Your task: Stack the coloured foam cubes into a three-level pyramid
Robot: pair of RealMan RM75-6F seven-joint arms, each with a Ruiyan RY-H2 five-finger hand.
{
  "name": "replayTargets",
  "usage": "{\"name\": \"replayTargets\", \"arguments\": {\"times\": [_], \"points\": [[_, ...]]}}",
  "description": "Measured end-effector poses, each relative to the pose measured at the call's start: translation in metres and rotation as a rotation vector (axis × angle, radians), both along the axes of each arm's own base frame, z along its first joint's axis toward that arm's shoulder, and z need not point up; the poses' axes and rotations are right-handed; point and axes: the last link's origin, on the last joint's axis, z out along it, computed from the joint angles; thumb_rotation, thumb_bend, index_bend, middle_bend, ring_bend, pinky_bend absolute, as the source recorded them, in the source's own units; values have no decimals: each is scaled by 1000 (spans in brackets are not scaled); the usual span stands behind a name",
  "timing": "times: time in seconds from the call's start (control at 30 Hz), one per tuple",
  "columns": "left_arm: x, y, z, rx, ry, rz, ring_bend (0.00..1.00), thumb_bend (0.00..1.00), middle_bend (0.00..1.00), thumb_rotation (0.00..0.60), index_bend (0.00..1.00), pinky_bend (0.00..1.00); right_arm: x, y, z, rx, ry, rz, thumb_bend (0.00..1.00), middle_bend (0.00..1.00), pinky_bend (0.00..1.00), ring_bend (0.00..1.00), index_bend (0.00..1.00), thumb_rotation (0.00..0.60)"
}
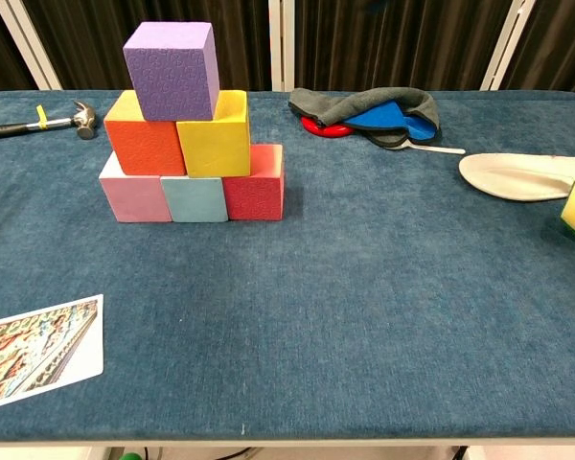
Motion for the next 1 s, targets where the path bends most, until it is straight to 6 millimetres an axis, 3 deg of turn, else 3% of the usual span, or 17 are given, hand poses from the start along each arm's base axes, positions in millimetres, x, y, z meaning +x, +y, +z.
{"name": "replayTargets", "arguments": {"times": [0.23,0.47,0.57,0.77,1.0], "points": [[-12,-28,13,75,41,8,22,99,49,600,134,166,-98,38,30,-29,-128,2,126,118,0,0,149,600],[-15,-67,12,70,52,-7,23,100,50,600,134,164,-213,105,56,-101,-158,-85,124,86,0,0,136,600],[-15,-83,9,60,51,-6,22,100,50,600,134,163,-242,128,66,-132,-139,-88,123,80,0,0,135,600],[-13,-105,3,53,40,-4,22,100,50,600,135,164,-271,159,69,-151,-139,-89,122,80,0,0,134,600],[-10,-108,0,46,34,-14,22,100,50,600,134,163,-273,164,64,-133,-161,-70,120,81,0,0,135,600]]}}
